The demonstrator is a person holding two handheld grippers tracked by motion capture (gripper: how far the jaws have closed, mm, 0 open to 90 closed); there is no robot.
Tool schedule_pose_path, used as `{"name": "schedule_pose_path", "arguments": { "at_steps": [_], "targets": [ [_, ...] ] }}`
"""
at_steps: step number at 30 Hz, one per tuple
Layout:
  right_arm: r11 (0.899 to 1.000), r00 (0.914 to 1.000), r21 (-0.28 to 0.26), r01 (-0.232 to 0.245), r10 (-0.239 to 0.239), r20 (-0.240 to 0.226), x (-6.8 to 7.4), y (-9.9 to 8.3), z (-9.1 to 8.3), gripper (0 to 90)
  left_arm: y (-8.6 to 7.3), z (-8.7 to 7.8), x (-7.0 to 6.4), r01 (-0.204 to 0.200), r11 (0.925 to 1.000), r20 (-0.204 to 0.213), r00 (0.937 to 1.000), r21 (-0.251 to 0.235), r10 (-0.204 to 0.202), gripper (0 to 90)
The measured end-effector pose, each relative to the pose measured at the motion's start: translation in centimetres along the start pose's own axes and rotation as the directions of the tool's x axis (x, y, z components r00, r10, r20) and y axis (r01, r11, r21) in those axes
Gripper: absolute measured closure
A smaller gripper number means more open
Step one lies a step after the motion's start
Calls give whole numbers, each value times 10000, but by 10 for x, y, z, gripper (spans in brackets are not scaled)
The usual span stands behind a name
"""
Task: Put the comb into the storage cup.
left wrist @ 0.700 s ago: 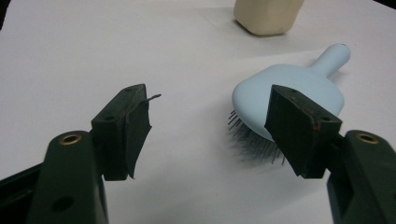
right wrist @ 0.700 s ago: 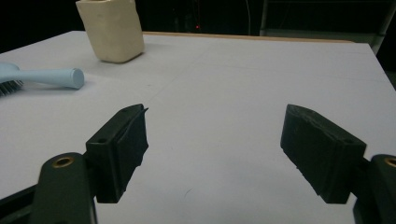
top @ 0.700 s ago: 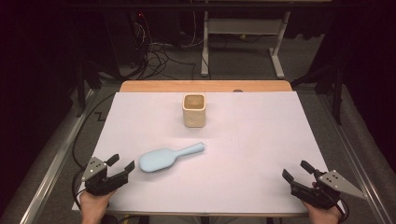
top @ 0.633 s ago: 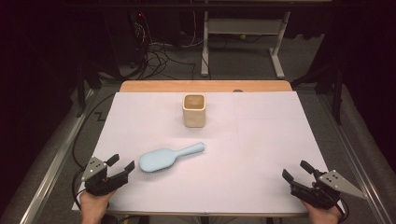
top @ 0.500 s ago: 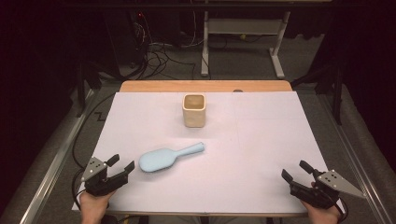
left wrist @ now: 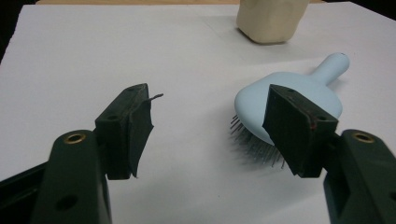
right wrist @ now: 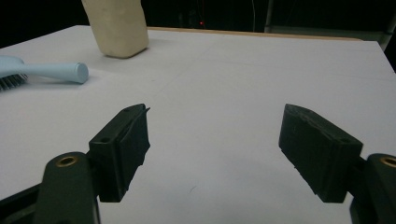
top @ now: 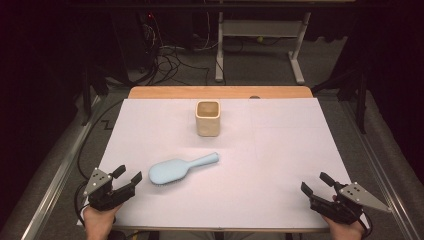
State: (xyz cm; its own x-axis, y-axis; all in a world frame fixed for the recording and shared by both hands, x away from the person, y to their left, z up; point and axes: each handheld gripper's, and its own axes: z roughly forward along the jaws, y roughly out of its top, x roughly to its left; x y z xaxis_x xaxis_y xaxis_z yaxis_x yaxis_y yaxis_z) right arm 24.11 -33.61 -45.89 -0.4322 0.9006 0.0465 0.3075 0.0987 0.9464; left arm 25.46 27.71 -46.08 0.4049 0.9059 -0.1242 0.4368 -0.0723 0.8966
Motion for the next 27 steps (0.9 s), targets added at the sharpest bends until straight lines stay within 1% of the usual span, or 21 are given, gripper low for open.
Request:
{"name": "schedule_pose_path", "arguments": {
  "at_steps": [11, 21, 25, 27],
  "targets": [
    [10000, 10000, -13, 16, -16, -42, 0, 0, 0, 248, 3, -1, -2, 3, 9999, 132, 9999, -169, -1, 334],
    [10000, 9999, 8, -26, 26, -137, 1, 0, 1, 248, 7, 1, -9, -94, 9997, 359, 9993, -226, 102, 337],
    [10000, 9999, 22, -27, 27, -155, 1, 0, 1, 248, 9, 4, -11, 6, 9998, 449, 9990, -218, 4, 338],
    [10000, 9998, 57, -59, 60, -188, 1, 0, 2, 248, 10, 5, -12, -13, 9997, 472, 9989, -231, 24, 339]
  ]
}}
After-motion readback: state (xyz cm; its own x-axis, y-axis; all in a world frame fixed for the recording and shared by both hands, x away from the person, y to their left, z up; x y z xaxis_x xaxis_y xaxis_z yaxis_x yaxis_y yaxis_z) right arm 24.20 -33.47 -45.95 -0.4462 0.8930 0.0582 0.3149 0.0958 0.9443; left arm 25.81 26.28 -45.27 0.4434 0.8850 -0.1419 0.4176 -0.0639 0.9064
